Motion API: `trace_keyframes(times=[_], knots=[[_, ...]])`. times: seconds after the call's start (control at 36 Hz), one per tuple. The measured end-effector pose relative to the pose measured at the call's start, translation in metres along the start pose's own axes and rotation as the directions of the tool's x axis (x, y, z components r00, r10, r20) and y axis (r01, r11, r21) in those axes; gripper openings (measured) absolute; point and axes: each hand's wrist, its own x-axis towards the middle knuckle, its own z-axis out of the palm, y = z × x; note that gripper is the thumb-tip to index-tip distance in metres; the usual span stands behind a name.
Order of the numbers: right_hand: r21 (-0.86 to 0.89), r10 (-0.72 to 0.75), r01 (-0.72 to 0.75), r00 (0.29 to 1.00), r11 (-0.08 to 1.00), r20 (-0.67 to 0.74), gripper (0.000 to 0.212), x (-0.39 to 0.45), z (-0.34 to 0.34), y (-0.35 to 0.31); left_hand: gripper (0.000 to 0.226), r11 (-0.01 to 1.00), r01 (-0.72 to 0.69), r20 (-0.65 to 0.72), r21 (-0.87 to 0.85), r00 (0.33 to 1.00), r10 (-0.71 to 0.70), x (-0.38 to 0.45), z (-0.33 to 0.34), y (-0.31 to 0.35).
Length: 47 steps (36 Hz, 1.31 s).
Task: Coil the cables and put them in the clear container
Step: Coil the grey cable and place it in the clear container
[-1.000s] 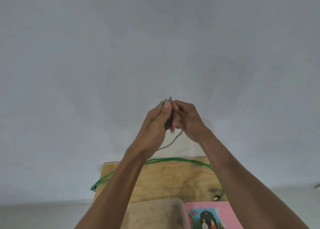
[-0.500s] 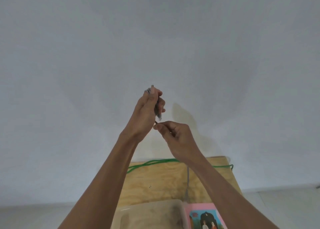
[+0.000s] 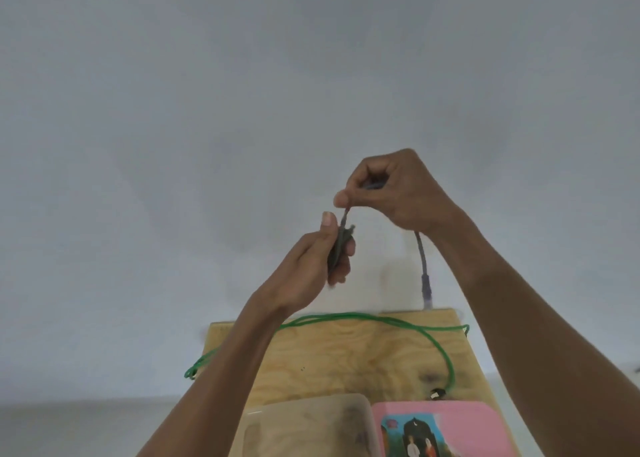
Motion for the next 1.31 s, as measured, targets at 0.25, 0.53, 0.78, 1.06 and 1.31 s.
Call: trace_keyframes(times=[0.25,0.53,0.78,1.06,1.31], knots=[[0.536,0.283,-0.253,0.959,0.805,0.027,0.033,-0.020,0.042,0.046,0.058,0.904,-0.138,-0.040,-0.404,0.990,0.133,0.005,0.018,0.014],[0.304,0.248,-0.201,0.961,0.931,-0.124,0.023,-0.057,0.090,0.041,0.050,0.929,-0.274,-0.265,-0.250,0.942,0.206,0.025,-0.011,0.029],[-0.446,0.100,-0.070,0.994,0.892,0.044,0.024,-0.058,0.065,0.016,0.056,0.939,-0.182,-0.279,0.293,0.923,0.266,0.026,-0.016,0.008],[-0.290,-0.028,0.051,0.996,0.956,0.084,0.015,-0.028,0.012,-0.011,0.073,0.987,-0.102,-0.115,0.126,0.986,0.116,0.006,-0.007,0.000],[0.105,-0.015,0.012,1.000,0.994,0.023,0.024,-0.036,0.045,0.012,0.073,0.908,0.085,-0.046,-0.411,0.992,-0.114,-0.004,-0.002,0.010]])
